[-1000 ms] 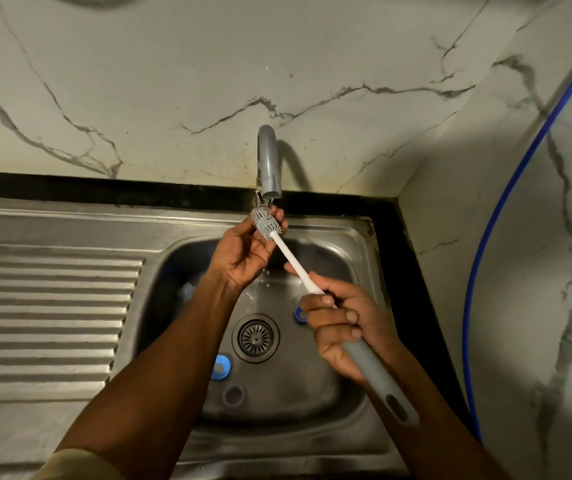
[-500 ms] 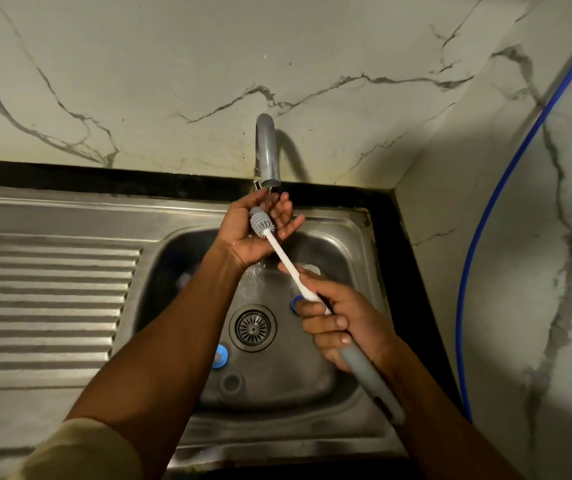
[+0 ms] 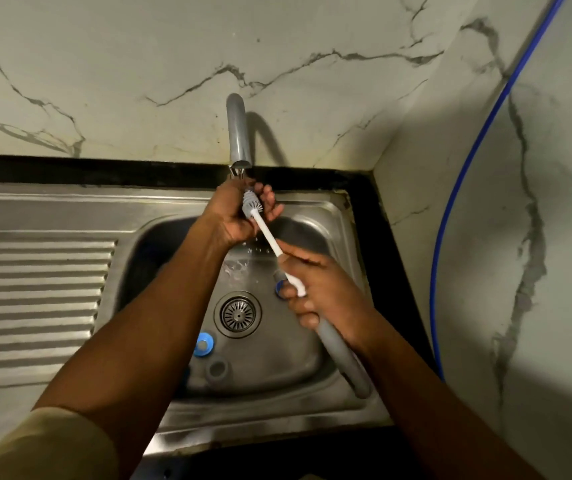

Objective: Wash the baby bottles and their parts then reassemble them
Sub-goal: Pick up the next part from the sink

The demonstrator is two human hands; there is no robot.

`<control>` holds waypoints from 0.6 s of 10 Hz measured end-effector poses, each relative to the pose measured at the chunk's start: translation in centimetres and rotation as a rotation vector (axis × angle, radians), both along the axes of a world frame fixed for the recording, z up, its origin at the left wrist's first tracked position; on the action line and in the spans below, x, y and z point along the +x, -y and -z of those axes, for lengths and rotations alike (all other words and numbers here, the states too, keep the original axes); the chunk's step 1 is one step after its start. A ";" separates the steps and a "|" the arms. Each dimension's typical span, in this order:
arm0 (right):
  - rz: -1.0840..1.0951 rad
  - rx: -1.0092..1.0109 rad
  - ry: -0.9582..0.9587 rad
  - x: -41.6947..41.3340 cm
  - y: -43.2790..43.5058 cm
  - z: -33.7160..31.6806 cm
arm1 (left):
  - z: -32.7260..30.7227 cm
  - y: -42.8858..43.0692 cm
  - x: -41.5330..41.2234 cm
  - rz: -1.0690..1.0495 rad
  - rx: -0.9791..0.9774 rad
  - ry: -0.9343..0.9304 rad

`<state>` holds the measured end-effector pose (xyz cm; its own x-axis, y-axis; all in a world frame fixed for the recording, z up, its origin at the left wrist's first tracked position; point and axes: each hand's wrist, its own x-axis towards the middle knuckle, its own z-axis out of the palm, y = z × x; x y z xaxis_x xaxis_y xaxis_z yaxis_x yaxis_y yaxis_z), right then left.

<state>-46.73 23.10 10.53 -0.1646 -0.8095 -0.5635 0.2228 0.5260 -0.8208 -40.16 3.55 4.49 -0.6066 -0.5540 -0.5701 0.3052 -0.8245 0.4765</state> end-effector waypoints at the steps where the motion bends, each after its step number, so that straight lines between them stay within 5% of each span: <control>1: -0.414 0.011 -1.298 0.7 -0.3 2.1 | 1.1 0.0 -1.2 -0.064 -0.251 0.402; 2: -0.197 -0.069 -0.943 0.6 -0.1 2.1 | 1.0 -0.2 -0.3 0.036 -0.151 0.256; 3: 0.095 0.035 0.371 -0.5 0.1 0.6 | 0.2 -0.4 1.4 0.089 -0.012 -0.075; 4: 0.069 0.018 0.258 -0.7 -0.4 0.3 | 0.6 -0.2 1.1 0.094 -0.037 0.003; 5: -0.386 -0.010 -1.162 -0.1 -0.6 1.5 | 1.2 -0.5 -0.3 0.114 -0.330 0.483; 6: -0.295 -0.041 -1.180 0.8 -0.3 1.9 | 1.5 -0.2 -0.3 0.070 -0.352 0.506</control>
<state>-45.93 23.39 8.59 -0.3652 -0.9162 -0.1650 -0.7955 0.3992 -0.4559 -40.46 3.80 2.98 -0.3507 -0.7298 -0.5869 -0.0789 -0.6014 0.7950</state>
